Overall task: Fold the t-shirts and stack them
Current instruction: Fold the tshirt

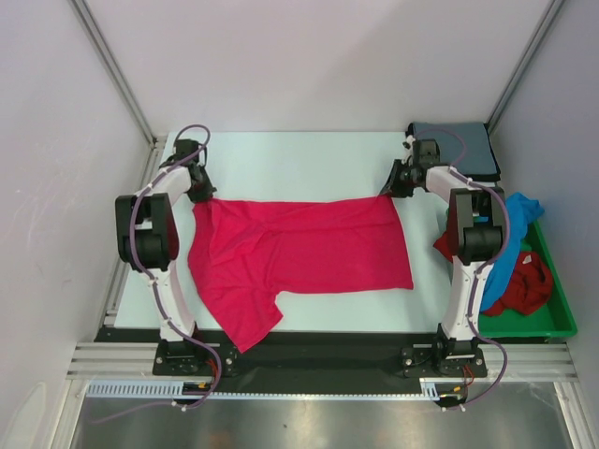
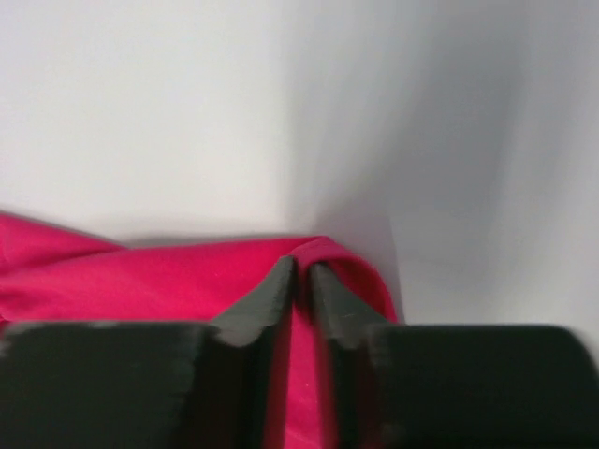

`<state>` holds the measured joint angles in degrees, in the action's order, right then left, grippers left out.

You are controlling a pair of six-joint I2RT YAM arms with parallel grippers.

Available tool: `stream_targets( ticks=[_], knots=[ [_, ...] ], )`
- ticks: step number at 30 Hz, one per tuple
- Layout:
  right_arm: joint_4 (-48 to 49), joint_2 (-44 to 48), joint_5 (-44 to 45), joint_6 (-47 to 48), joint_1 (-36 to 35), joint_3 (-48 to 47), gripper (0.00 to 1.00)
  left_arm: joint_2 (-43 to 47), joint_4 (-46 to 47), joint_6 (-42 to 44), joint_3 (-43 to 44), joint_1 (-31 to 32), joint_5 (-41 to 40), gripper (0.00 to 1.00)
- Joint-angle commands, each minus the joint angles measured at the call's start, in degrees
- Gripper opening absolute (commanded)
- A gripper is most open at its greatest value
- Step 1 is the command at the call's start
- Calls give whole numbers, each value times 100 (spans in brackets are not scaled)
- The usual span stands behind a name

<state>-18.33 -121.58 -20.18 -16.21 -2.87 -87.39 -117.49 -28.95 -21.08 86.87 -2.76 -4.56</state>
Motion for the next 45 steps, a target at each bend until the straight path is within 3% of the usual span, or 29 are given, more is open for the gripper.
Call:
stream_targets(
  ticks=[1,3,5,14,21,26,30,36,40,45],
  knots=[
    [223,-112,-170,-250,41,-234,14,324,442,-28,-83,-163,262,0],
    [242,-94,-30,-304,68,-243,3,323,495,-89,-126,-198,254,0],
    [233,-59,276,-330,94,-234,0,454,679,-159,-319,-242,245,0],
    [189,-146,621,-260,226,-269,0,859,1374,-572,-1101,-541,174,0],
    [181,-323,454,-155,235,-427,1,859,1577,-555,-1155,-620,403,1],
    [49,-296,454,-93,243,-515,19,1122,1630,-415,-1234,-637,465,13],
    [-118,-86,524,-41,243,-533,28,1482,1524,-248,-1357,-646,157,38],
    [-285,283,568,-32,208,-515,33,1607,1392,51,-1226,-541,885,61],
    [-347,573,516,-58,165,-428,33,1247,673,183,-742,-182,519,63],
    [-23,1013,419,-225,7,38,33,1159,671,279,-663,591,-475,60]
  ],
)
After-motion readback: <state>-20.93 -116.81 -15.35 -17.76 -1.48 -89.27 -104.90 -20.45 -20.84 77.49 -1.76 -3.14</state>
